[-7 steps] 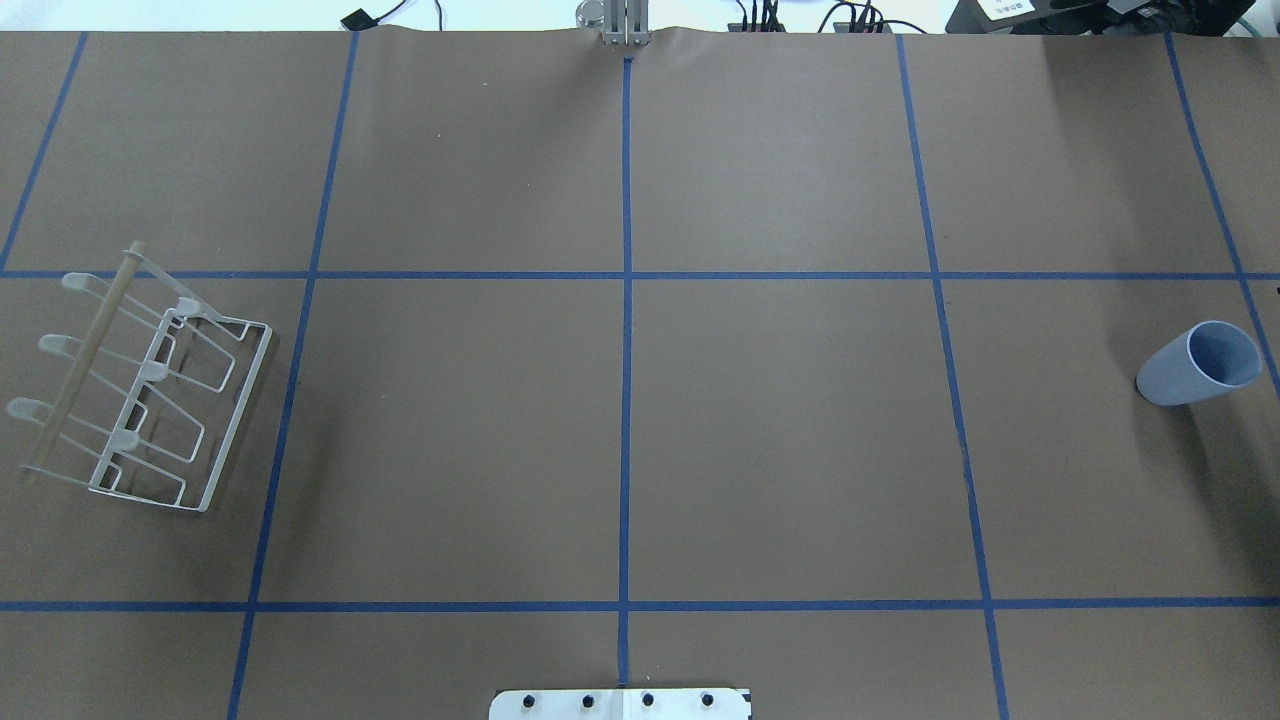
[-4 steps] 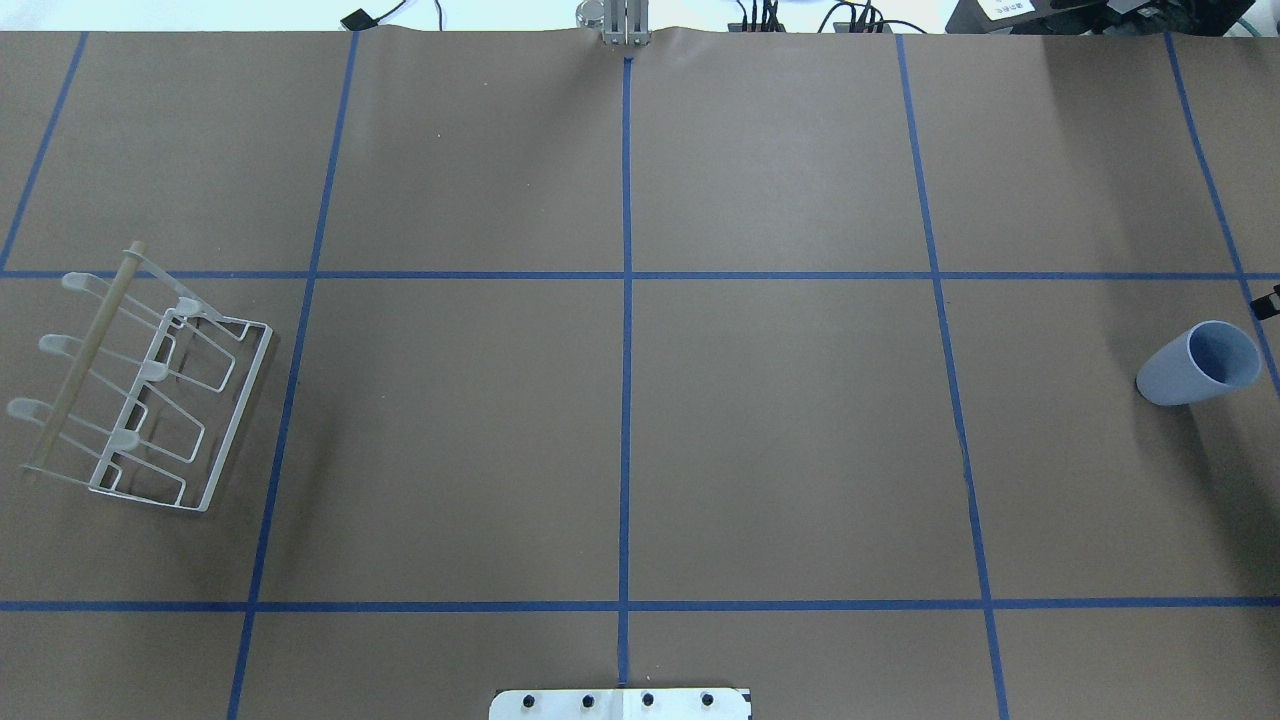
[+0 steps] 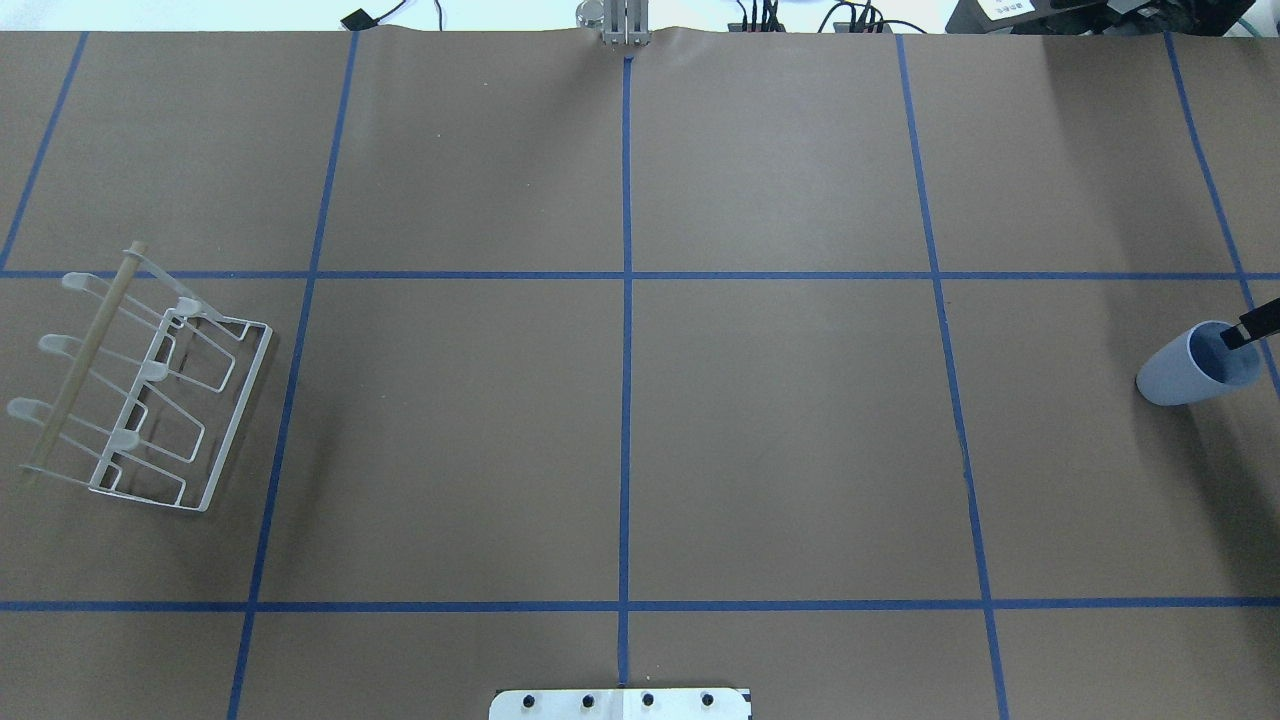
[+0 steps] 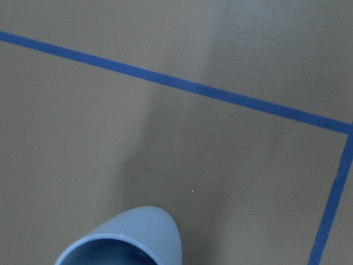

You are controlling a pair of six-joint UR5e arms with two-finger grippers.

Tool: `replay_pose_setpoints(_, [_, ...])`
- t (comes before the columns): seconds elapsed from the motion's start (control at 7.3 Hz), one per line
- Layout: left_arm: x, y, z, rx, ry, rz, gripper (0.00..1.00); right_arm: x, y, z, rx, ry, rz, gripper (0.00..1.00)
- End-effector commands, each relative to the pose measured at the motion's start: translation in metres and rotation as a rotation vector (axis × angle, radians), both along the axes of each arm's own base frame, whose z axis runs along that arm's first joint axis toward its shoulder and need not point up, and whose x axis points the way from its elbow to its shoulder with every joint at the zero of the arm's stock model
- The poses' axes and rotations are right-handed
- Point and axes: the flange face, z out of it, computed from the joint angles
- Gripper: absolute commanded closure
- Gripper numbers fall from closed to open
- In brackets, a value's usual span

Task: Hang cup on cup holder
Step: 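Grasp the light blue cup by its rim with the right gripper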

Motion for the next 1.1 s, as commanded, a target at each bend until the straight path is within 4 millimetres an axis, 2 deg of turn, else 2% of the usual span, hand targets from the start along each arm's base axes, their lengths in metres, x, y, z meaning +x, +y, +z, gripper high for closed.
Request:
replay_pose_setpoints(0.0, [0.0, 0.0, -0.001, 0.002, 0.002, 0.001, 0.01, -0.005, 0.004, 0.005, -0.009, 0.0, -0.013, 0.25])
replay_pose_setpoints(0.14, [0.0, 0.0, -0.001, 0.002, 0.002, 0.001, 0.01, -0.004, 0.006, 0.007, -0.011, 0.002, -0.014, 0.99])
replay_pose_setpoints(0.55, [0.0, -0.002, -0.004, 0.005, 0.004, -0.001, 0.01, -0.009, 0.002, -0.001, 0.009, -0.005, -0.021, 1.0])
replay_pose_setpoints(0.68, [0.0, -0.003, -0.004, 0.004, 0.005, -0.003, 0.01, -0.01, 0.0, -0.01, 0.022, -0.02, -0.023, 1.0])
replay_pose_setpoints(0.96, [0.0, -0.003, -0.004, 0.003, 0.006, -0.006, 0.01, -0.015, 0.003, -0.04, 0.033, -0.133, -0.055, 1.0])
